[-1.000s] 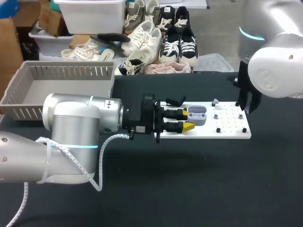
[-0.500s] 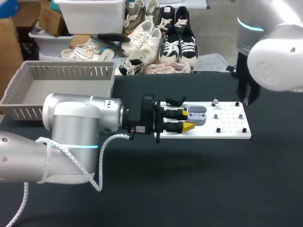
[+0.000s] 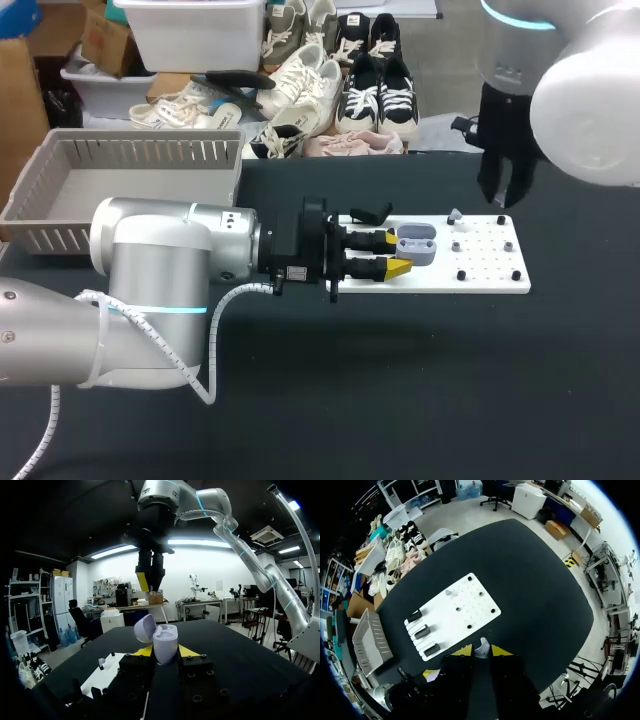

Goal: Pick up each earbud case from the left stands, insert the matching earbuds, close the lid, and place the case in the box.

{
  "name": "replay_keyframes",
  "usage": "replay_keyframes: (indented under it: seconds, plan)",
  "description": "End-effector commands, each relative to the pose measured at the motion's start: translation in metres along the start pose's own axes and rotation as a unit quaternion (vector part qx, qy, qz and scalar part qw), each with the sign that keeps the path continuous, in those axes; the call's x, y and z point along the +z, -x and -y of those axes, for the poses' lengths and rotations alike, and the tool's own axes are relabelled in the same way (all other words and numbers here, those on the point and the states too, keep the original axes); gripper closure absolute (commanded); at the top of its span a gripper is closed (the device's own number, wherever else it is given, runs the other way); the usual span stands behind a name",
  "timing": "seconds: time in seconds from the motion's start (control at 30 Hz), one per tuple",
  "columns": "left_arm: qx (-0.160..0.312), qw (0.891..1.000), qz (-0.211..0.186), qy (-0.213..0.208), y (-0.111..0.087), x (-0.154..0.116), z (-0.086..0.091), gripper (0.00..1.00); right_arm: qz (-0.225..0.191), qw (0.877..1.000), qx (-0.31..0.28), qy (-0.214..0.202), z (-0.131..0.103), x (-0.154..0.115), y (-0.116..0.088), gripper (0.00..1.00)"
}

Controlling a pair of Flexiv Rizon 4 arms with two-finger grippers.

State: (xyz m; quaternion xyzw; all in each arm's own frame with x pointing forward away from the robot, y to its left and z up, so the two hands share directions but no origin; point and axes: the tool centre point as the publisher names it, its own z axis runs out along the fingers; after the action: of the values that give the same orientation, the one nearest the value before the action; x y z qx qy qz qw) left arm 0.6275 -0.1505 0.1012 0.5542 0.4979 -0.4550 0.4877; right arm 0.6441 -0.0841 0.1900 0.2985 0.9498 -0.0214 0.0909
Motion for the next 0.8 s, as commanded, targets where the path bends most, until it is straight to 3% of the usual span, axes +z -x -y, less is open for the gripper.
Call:
replay_keyframes:
  seconds: [0.03, 0.47, 0.8]
  plan:
    - [0.000, 1.000, 0.001, 0.000, -0.001, 0.000, 0.000, 1.00, 0.005, 1.000, -0.025, -0.007, -0.004, -0.011, -0.021, 1.00]
    - [0.000, 1.000, 0.001, 0.000, -0.001, 0.000, 0.000, 1.00, -0.030, 0.996, -0.081, -0.005, -0.032, -0.001, -0.055, 1.00]
    - [0.000, 1.000, 0.001, 0.000, -0.001, 0.000, 0.000, 1.00, -0.039, 0.996, -0.077, 0.001, -0.038, -0.002, -0.070, 1.00]
